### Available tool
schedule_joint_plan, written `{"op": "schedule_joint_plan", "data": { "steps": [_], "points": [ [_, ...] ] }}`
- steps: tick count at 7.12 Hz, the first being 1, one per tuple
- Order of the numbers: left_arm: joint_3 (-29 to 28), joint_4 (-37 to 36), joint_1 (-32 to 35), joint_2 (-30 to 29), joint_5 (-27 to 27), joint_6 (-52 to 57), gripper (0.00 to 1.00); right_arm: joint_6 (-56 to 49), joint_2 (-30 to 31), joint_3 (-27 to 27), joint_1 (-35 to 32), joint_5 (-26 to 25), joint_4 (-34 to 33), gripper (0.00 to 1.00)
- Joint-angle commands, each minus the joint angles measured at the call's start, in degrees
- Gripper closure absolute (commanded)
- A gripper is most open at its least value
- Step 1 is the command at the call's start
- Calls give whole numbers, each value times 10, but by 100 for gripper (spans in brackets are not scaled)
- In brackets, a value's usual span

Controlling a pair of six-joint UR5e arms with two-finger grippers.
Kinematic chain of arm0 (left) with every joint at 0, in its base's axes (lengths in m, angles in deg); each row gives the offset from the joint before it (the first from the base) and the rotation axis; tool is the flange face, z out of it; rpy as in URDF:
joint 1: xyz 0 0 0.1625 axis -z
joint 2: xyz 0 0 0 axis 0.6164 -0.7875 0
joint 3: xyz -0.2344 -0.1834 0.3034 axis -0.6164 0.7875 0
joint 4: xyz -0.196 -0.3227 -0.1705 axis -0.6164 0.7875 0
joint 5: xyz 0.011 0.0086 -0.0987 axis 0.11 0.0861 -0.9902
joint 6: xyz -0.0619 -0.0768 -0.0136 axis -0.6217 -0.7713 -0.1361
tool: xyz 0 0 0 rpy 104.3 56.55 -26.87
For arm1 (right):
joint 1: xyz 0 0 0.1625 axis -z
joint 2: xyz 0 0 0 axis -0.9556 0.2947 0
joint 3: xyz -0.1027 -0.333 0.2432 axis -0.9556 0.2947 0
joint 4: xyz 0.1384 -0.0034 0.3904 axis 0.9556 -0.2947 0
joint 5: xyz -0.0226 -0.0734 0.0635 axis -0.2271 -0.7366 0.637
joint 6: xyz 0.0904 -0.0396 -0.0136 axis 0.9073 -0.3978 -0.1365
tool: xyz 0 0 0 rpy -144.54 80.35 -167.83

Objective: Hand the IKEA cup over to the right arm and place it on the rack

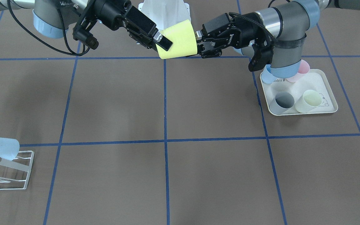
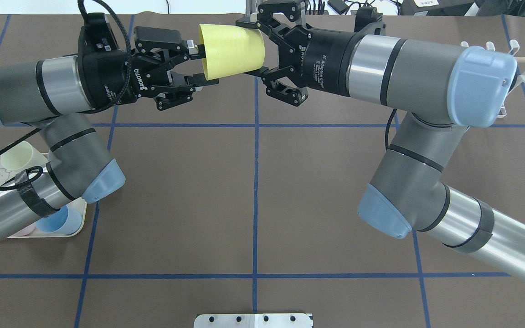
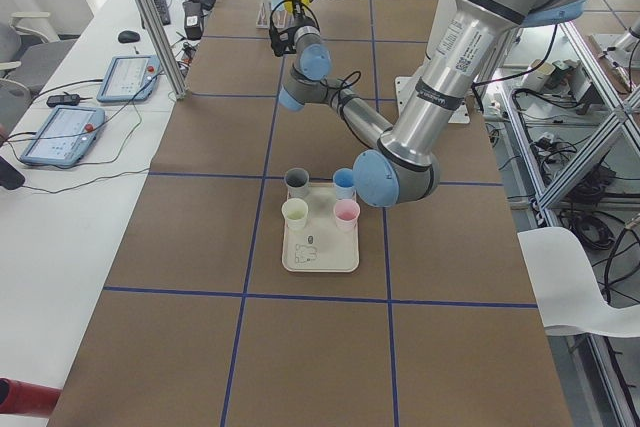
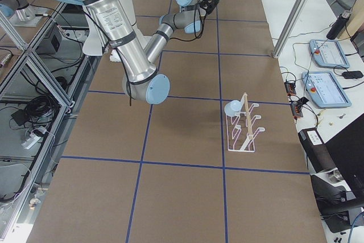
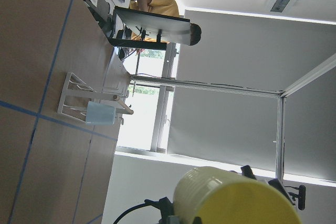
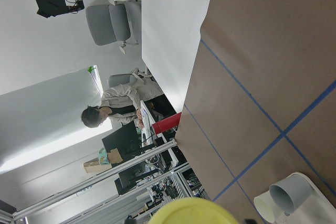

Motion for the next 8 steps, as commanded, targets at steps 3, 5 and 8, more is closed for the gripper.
{"op": "schedule_joint_plan", "data": {
  "steps": [3, 5, 8],
  "points": [
    [0, -1, 3, 7, -2, 10, 25, -14, 12, 4, -6, -5, -1, 100],
    [-1, -3, 17, 8, -3, 11, 25, -80, 37, 5, -34, -5, -5, 100],
    [-5, -11, 22, 8, -2, 12, 25, -306, 107, -8, -110, 1, -81, 100]
  ]
}}
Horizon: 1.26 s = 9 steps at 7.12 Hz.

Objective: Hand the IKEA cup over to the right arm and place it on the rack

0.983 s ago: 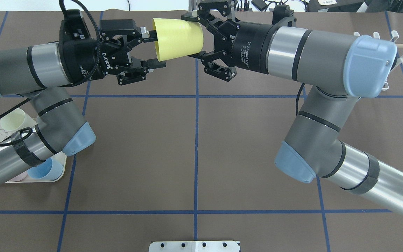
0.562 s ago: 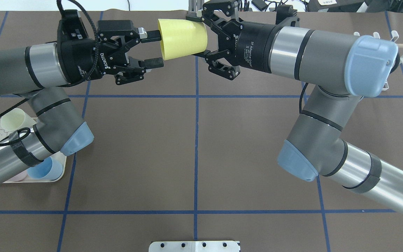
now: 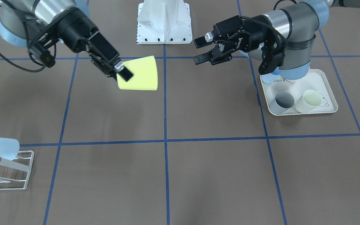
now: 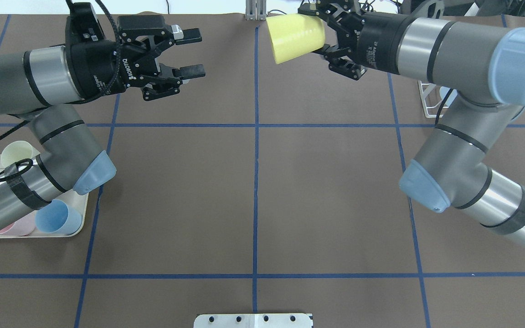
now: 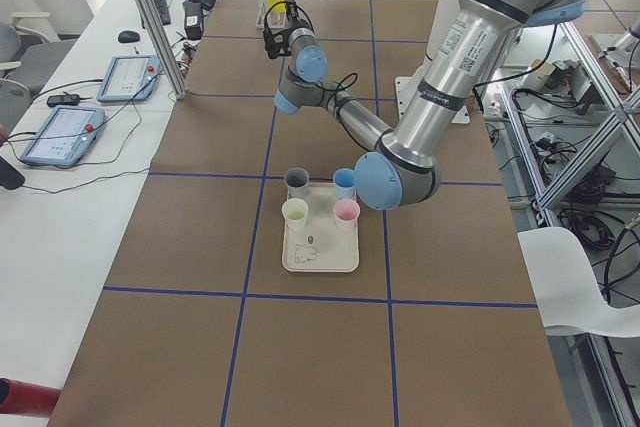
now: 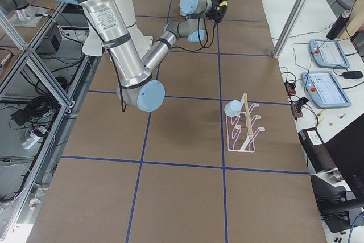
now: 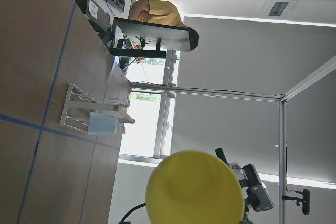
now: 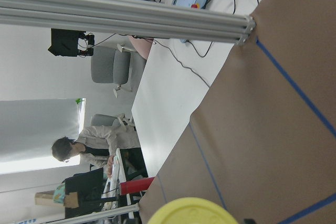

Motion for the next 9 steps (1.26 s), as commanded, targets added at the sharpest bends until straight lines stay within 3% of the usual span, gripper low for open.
{"op": "schedule_joint_plan", "data": {
  "steps": [1, 4, 7, 9],
  "points": [
    [-5, -3, 0, 0, 1, 0, 25, -212, 60, -18, -51, -11, -81, 100],
    [-15, -3, -1, 0, 2, 0, 25, -473, 169, -26, -113, -42, -118, 100],
    [-20, -3, -3, -1, 2, 0, 25, -573, 243, -14, -117, -114, -117, 100],
    [-28, -3, -4, -1, 2, 0, 25, -607, 294, -19, -129, -112, -110, 100]
  ]
}}
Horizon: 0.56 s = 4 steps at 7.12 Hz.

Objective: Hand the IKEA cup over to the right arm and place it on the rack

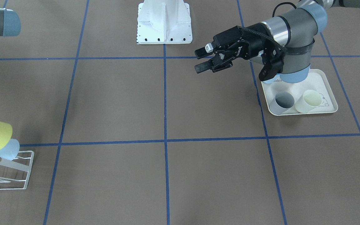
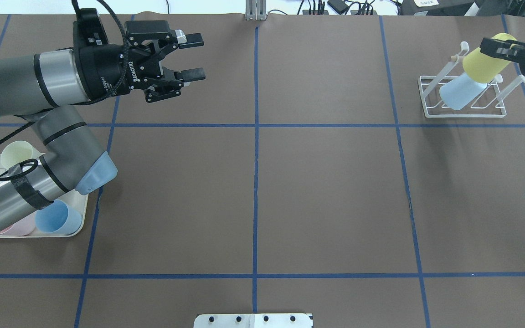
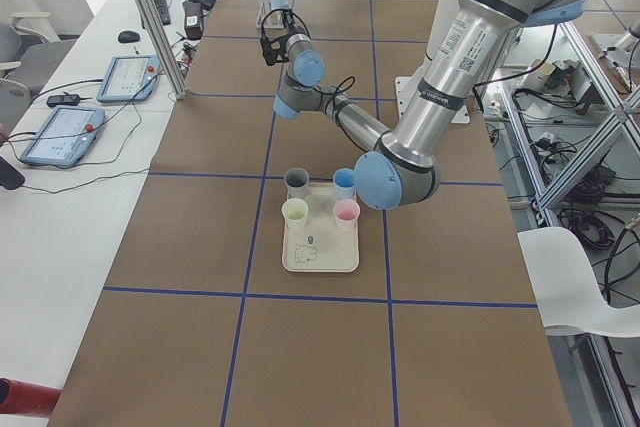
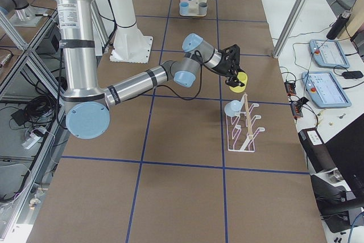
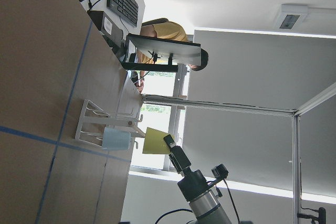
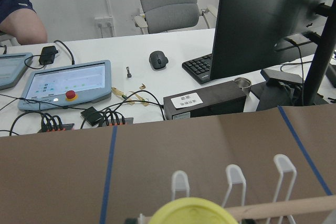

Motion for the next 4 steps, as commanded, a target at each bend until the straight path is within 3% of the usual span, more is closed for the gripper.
{"op": "schedule_joint_plan", "data": {
  "steps": [1, 4],
  "points": [
    [-3, 0, -2, 0, 0, 0, 24, -17, 55, -15, -12, 3, 5, 100],
    [-3, 0, -1, 1, 0, 0, 24, -17, 52, 3, -13, 0, 3, 100]
  ]
}}
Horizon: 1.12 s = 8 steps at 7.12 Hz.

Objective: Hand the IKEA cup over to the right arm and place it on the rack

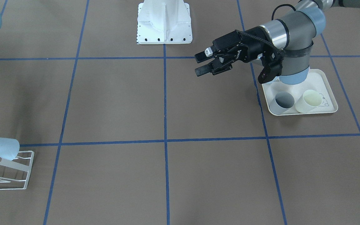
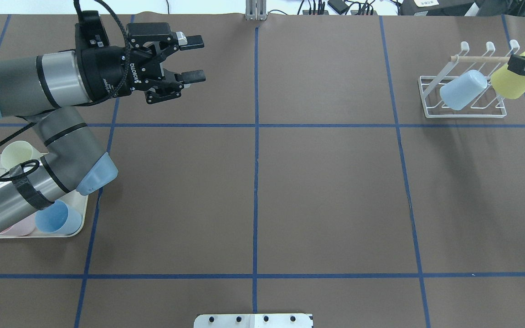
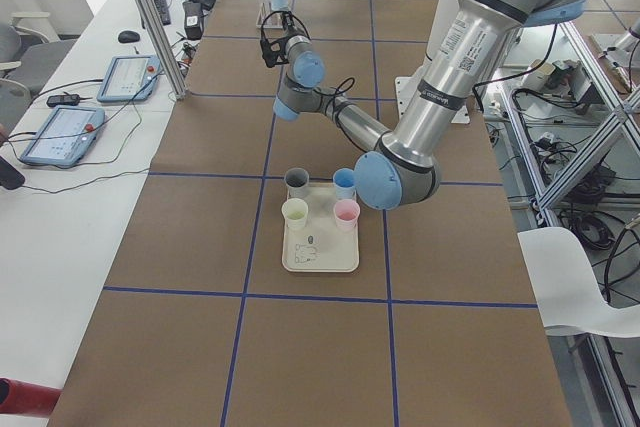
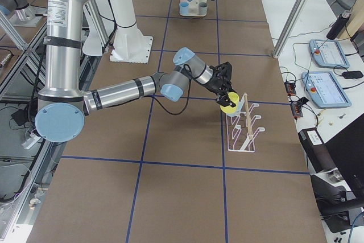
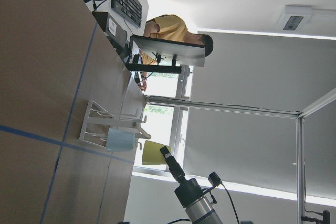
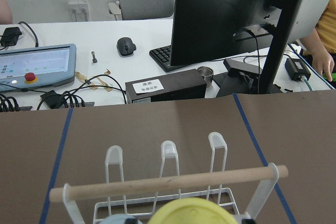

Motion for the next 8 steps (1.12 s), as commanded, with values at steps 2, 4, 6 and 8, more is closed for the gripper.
{"op": "schedule_joint_plan", "data": {
  "steps": [2, 4, 6, 8],
  "points": [
    [0, 1, -1, 1, 0, 0, 24, 1, -22, 39, 0, -1, -2, 100],
    [0, 1, -1, 1, 0, 0, 24, 1, -26, 39, -4, 1, -4, 100],
    [0, 1, 0, 1, 0, 0, 24, 2, -42, 65, -8, 1, -3, 100],
    [0, 1, -1, 0, 0, 0, 24, 3, -53, 76, -8, 2, -2, 100]
  ]
}}
